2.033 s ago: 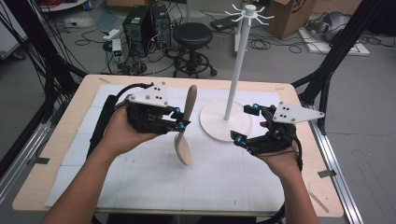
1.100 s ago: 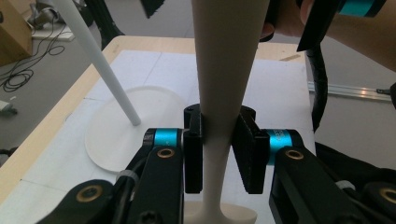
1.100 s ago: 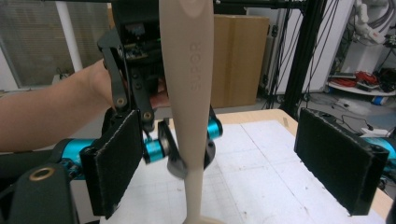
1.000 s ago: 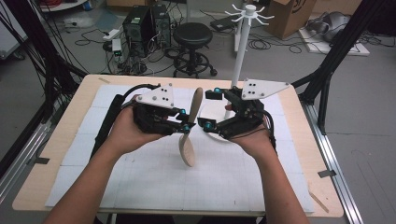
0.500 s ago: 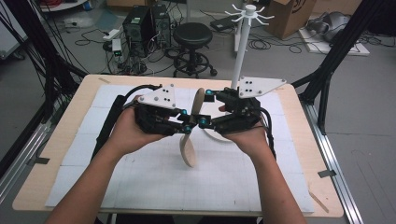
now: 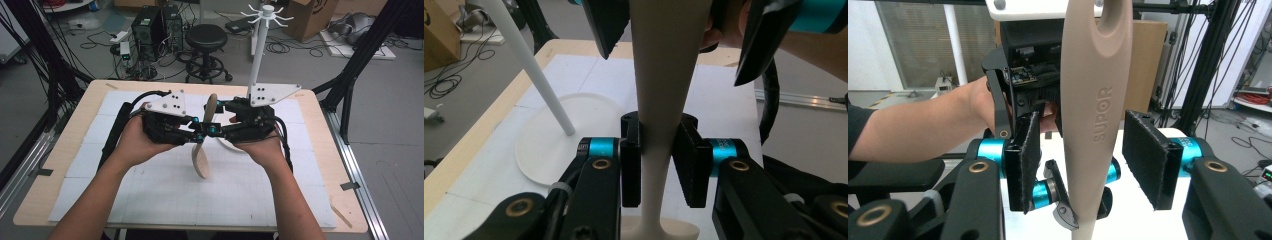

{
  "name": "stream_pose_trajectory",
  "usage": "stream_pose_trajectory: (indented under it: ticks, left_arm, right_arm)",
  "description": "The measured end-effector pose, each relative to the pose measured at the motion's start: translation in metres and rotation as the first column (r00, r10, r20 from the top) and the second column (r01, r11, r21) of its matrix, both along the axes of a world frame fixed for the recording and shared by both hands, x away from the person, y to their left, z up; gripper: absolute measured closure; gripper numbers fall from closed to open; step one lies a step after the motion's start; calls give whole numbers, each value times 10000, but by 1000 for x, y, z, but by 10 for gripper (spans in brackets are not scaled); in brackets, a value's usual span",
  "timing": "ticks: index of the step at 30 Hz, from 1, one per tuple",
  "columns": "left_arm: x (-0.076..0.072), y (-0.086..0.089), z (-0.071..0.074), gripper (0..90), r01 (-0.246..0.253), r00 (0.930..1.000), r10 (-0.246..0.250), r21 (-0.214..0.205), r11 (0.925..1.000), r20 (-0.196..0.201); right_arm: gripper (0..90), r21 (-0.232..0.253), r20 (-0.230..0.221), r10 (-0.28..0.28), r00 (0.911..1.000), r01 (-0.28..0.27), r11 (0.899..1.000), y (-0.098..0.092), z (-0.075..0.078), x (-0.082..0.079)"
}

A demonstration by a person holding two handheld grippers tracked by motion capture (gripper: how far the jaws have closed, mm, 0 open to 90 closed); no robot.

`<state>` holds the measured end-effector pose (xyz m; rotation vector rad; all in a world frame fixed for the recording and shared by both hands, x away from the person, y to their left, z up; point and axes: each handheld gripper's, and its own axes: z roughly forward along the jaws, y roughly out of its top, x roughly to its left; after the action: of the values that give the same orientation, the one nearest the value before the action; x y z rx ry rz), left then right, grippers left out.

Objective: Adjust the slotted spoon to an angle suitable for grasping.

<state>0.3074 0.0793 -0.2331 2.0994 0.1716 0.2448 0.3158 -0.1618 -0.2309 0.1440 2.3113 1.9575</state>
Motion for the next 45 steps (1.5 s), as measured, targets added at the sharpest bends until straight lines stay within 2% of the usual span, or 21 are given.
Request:
stream_pose_trajectory:
  ticks: [2,5,10,16,22,29,34,38,41,45]
  left_arm:
    - [0,0,-1,747,-5,10000,5,-14,10000,13]
    - [1,0,-2,747,-18,10000,18,-33,10000,-27]
    - [1,1,-3,747,55,10000,-55,-34,10000,14]
    - [2,2,-4,746,49,10000,-50,-92,9999,-48]
    - [2,4,-3,735,-63,9993,43,-544,9985,-370]
    - [5,9,-2,594,-452,9973,401,-834,9955,-623]
    - [6,12,-6,538,-748,9951,685,-893,9932,-713]
    - [3,15,-8,495,-1152,9925,1102,-1033,9880,-530]
    - [0,18,-11,416,-1775,9840,1782,-1240,9763,-49]
    - [1,25,-16,346,-2257,9741,2257,-1264,9660,-145]
  right_arm:
    - [527,64,38,9,10000,-9,10000,0,0,-1]
    - [596,-10,90,125,9999,-125,9999,1,0,-1]
    - [666,2,173,-69,9998,69,10000,2,-1,0]
    - [684,-83,211,-201,9996,202,9998,2,-1,-1]
    - [687,108,79,-301,9995,300,9995,1,0,-1]
    - [688,209,-70,-521,9986,522,9984,-2,2,-1]
    - [687,237,0,-714,9974,714,9972,-6,3,-3]
    - [687,307,19,-808,9967,807,9963,-10,5,-5]
    - [687,312,31,-868,9962,866,9958,-13,5,-6]
    - [687,321,2,-965,9953,964,9948,-18,6,-7]
